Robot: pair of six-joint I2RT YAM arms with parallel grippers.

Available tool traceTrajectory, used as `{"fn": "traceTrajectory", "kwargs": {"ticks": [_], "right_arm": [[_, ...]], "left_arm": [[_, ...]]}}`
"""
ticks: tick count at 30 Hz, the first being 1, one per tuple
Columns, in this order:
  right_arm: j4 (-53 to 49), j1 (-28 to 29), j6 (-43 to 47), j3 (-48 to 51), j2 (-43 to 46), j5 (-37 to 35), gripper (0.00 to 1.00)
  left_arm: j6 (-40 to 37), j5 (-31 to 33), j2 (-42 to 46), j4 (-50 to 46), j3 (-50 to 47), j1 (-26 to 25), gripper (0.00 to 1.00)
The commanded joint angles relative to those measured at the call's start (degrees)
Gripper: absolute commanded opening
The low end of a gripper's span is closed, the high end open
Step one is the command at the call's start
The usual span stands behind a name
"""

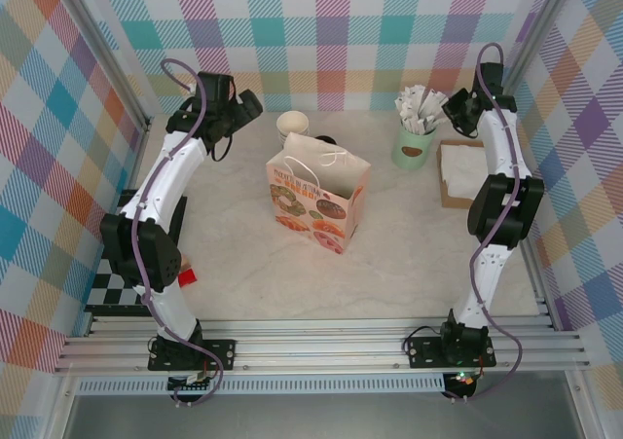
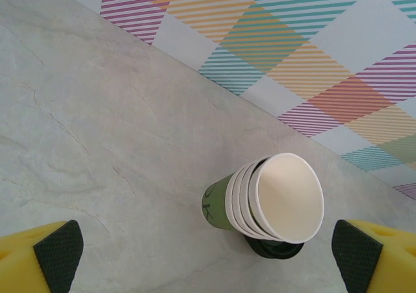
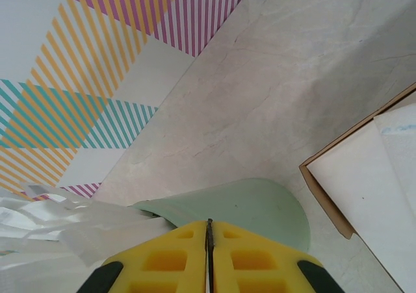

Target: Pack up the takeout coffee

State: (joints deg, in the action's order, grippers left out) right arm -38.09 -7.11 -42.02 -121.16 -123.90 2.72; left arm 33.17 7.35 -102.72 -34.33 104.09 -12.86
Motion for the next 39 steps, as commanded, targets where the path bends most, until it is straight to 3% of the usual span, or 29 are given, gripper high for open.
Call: {"fn": "traceTrajectory", "kwargs": {"ticks": [1, 8, 11, 13, 20, 26, 33, 39], "right_arm": [[2.0, 0.0, -0.1, 0.5, 2.7, -1.4, 0.10], [1.7, 0.3, 1.2, 0.5, 3.2, -1.9, 0.12], [-0.4, 0.5, 1.6, -0.4, 2.8, -2.4, 0.45], [-2.0, 0.6, 0.9, 0.0, 3.3, -4.2, 0.53], [1.4, 0.8, 0.5, 9.3, 10.9, -2.1, 0.56], [4.0, 0.3, 1.3, 16.9, 17.1, -2.2, 0.69], [4.6, 0.2, -2.9, 21.6, 17.7, -3.2, 0.69], [5.9, 0.1, -4.1, 19.0, 15.5, -3.2, 0.70]], "left_arm": [[-1.2, -0.5, -0.3, 0.1, 1.8, 0.9, 1.00], [-0.7, -1.1, -0.4, 0.2, 1.8, 1.1, 1.00], [-0.8, -1.0, -0.3, 0.2, 1.6, 1.2, 1.00], [-0.8, -1.1, -0.3, 0.1, 1.6, 1.3, 1.00], [-0.7, -0.3, 0.8, 0.3, 0.0, 1.3, 1.00], [-0.7, -0.5, 0.5, 0.2, 0.3, 1.4, 1.00], [-0.6, -1.2, -0.6, 0.0, 1.5, 1.5, 1.00], [-0.4, -0.6, -0.3, 0.0, 0.7, 1.5, 1.00]]}}
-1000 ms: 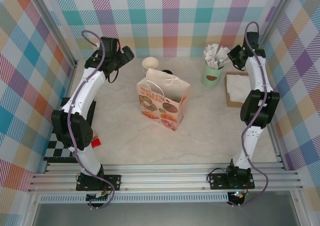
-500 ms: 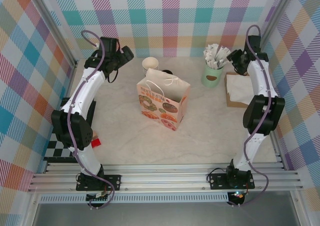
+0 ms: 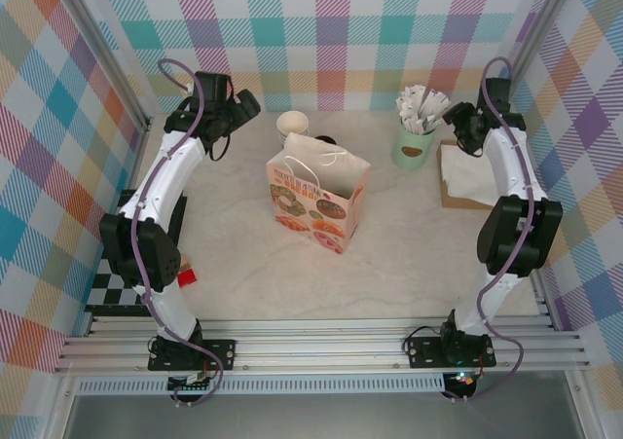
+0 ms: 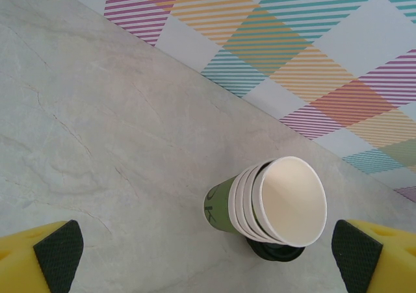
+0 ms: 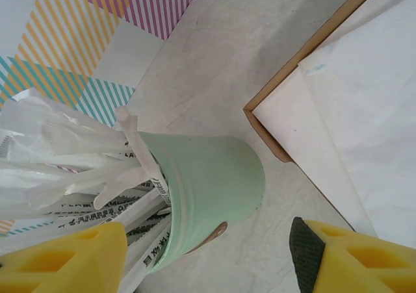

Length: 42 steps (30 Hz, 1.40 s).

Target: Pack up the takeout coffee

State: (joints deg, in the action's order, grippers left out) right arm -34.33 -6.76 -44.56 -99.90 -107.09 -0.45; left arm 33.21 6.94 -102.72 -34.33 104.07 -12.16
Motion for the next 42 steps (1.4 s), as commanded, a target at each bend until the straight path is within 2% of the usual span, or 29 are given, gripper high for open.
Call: {"fn": "traceTrajectory", "kwargs": {"ticks": [1, 9, 13, 18, 21, 23, 28, 33, 38, 42], "right_arm": [[2.2, -0.4, -2.0, -3.3, -1.9, -0.1, 0.70], [8.9, -0.6, -10.7, -5.7, -5.9, -2.7, 0.66], [7.1, -0.5, -12.1, -11.2, -10.7, -1.7, 0.51], [9.1, -0.4, -13.8, -11.0, -12.0, -3.8, 0.42], [9.1, -0.4, -13.6, -11.3, -12.4, -4.0, 0.30], [9.2, -0.3, -12.9, -10.8, -11.8, -4.3, 0.24], [9.9, -0.1, -11.1, -7.7, -8.2, -8.4, 0.17], [10.5, -0.1, -7.7, -6.4, -5.3, -9.7, 0.01], [9.1, 0.0, -3.6, -6.2, -2.3, -10.7, 0.00], [6.1, 0.3, 2.4, -7.3, 0.4, -11.3, 0.00]], "left_arm": [[-0.5, -0.1, -0.3, -0.1, 0.7, 0.8, 1.00], [0.1, 0.3, -0.4, 0.0, 0.1, 0.9, 1.00], [0.1, 0.7, -0.4, -0.5, 0.4, 1.0, 1.00], [0.1, 1.4, 0.0, -0.9, -0.2, 1.2, 1.00], [0.2, 1.8, 0.3, -1.0, -0.6, 1.1, 1.00], [0.1, 1.8, 0.3, -0.9, -0.7, 1.2, 1.00], [0.1, 1.1, 0.2, -0.3, -0.6, 1.3, 1.00], [0.1, 0.7, 0.4, 0.1, -0.8, 1.3, 1.00], [-0.3, 0.0, 1.2, 1.2, -1.7, 1.2, 1.00], [-1.7, -4.1, 2.3, 3.8, -2.6, 1.4, 1.00]]}}
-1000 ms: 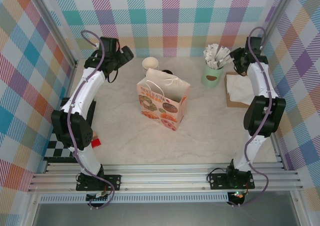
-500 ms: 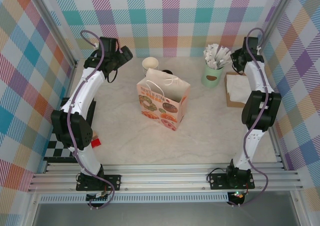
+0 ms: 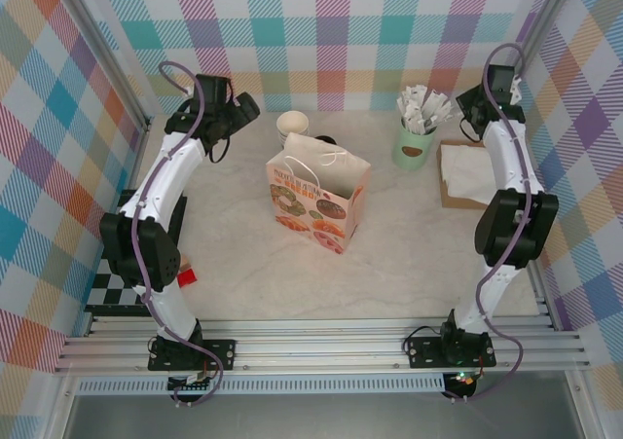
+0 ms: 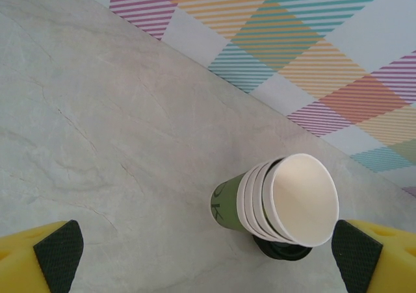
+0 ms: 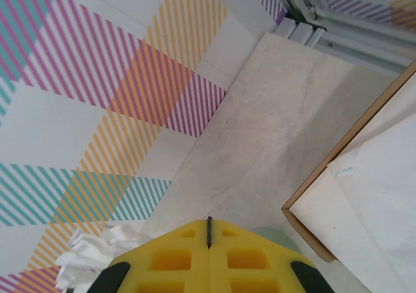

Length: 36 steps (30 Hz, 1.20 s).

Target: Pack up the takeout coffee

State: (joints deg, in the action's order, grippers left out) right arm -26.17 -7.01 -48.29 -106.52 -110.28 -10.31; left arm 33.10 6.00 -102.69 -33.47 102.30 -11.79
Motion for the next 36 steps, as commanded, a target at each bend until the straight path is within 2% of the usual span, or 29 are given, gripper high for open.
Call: {"fn": "traceTrajectory", "kwargs": {"ticks": [1, 6, 10, 21, 29, 36], "right_arm": [[-3.5, 0.8, 8.5, -1.4, 4.2, -1.5, 0.00], [-12.3, 4.0, 21.5, -5.1, 7.9, -4.9, 0.00], [-14.0, 6.6, 28.4, -2.8, 13.9, -8.3, 0.00], [-5.4, 6.8, 35.5, 5.4, 26.5, -8.0, 0.00], [-6.3, 6.8, 37.6, 4.0, 23.1, -2.9, 0.00], [-9.5, 6.8, 35.6, -0.1, 23.8, -0.2, 0.00]], "left_arm": [[-2.2, -5.0, 2.3, 3.8, -1.0, 1.1, 1.00], [-3.9, -14.1, 2.7, 6.4, -0.8, 1.1, 1.00], [-3.8, -20.1, 3.8, 6.9, -1.3, 1.1, 1.00], [-2.9, -20.3, 10.7, 6.2, -6.8, 1.1, 1.00], [-3.0, -23.2, 12.2, 5.3, -8.0, 1.2, 1.00], [-7.4, -32.3, 11.7, 3.7, -7.4, 1.1, 1.00]]}}
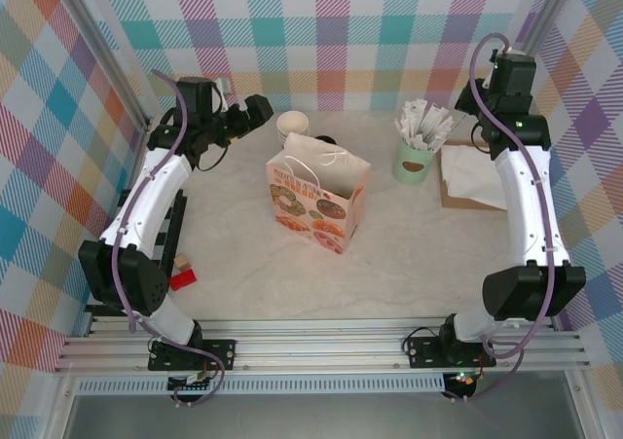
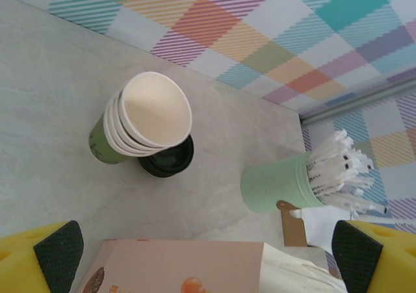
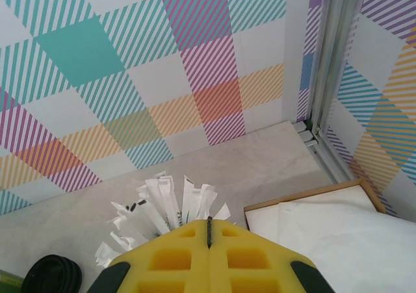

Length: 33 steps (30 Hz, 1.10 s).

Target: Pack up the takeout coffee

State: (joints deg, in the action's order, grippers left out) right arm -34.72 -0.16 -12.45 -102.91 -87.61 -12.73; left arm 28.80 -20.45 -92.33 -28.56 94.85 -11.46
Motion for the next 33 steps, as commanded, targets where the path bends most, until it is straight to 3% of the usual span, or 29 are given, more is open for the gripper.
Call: {"fn": "traceTrajectory", "kwargs": {"ticks": [1, 6, 13, 19, 27, 33], "right_arm": [[-1.5, 0.0, -0.9, -4.0, 1.7, 3.9, 0.00], [-1.2, 0.5, -4.2, -3.2, 5.5, 12.4, 0.00], [6.1, 3.3, -7.1, 0.5, 10.5, 23.5, 0.00], [9.5, 11.3, -7.3, -2.4, 10.5, 31.3, 0.00], [15.6, 25.3, -1.2, -5.5, 7.3, 30.2, 0.00], [8.7, 32.9, 8.4, -11.6, 0.4, 24.1, 0.00]], "left_arm": [[-4.0, -7.5, 1.4, -1.6, 0.1, 0.7, 1.00], [-7.7, -12.1, 3.1, -2.4, -2.2, 0.6, 1.00], [-19.8, -17.5, 1.9, -6.9, -0.6, 0.4, 1.00], [-20.0, -15.1, -2.0, -9.4, 5.9, 0.0, 0.97], [-21.5, -12.8, -5.2, -15.7, 9.8, -2.8, 0.93], [-14.1, -5.6, -3.9, -12.8, 8.1, -3.2, 0.95]]}}
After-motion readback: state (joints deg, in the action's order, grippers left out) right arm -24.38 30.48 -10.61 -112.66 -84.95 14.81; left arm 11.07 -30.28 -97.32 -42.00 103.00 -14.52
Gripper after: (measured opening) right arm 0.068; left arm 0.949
